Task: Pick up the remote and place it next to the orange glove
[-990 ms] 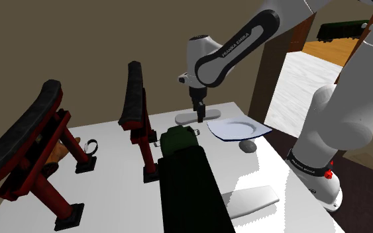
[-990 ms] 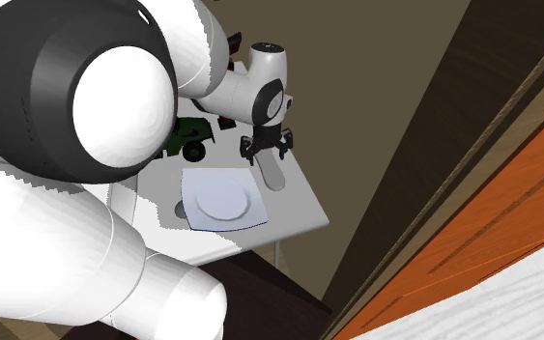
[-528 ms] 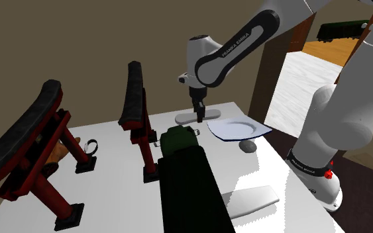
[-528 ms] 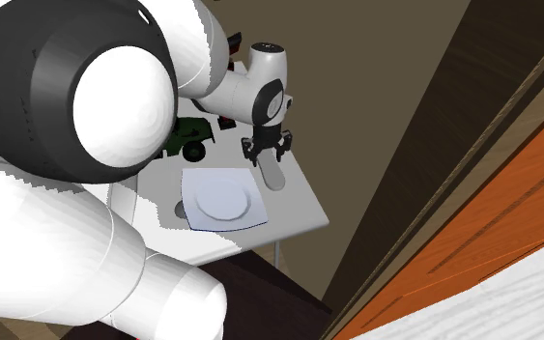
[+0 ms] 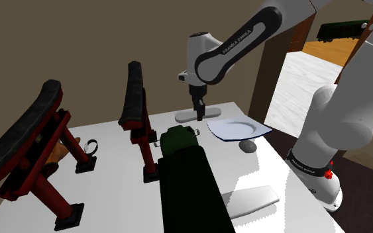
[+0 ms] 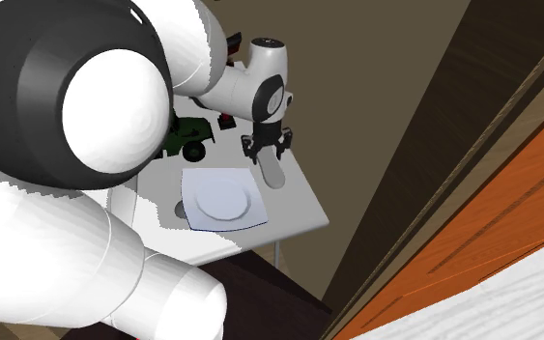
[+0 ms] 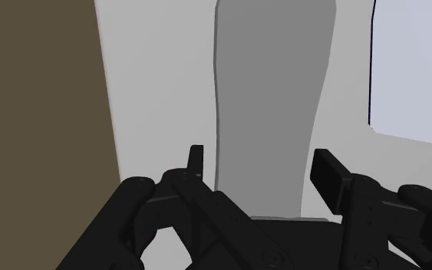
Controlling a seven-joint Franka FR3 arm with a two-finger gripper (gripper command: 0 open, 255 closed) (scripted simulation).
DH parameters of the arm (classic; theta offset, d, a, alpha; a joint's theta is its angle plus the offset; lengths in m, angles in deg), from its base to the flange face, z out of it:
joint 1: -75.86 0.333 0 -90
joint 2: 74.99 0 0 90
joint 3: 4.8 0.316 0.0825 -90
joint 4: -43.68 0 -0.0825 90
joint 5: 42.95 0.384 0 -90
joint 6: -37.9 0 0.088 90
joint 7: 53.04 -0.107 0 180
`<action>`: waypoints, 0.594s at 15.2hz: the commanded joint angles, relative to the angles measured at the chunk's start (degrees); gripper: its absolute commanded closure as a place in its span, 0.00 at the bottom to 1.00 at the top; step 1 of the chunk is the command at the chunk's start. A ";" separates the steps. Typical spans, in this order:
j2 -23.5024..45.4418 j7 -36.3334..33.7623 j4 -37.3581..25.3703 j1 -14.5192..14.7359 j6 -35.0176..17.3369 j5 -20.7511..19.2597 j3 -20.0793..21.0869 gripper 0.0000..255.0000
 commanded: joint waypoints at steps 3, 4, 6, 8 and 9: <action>-2.25 -0.23 -1.29 -0.03 3.52 -0.22 0.06 1.00; -2.73 -0.28 -1.64 -0.04 4.36 -0.26 0.07 1.00; -3.66 -0.36 -2.40 -0.06 6.03 -0.34 0.09 1.00; -4.52 -0.44 -3.21 -0.07 7.70 -0.41 0.12 1.00; -4.93 -0.48 -3.63 -0.08 8.53 -0.45 0.13 1.00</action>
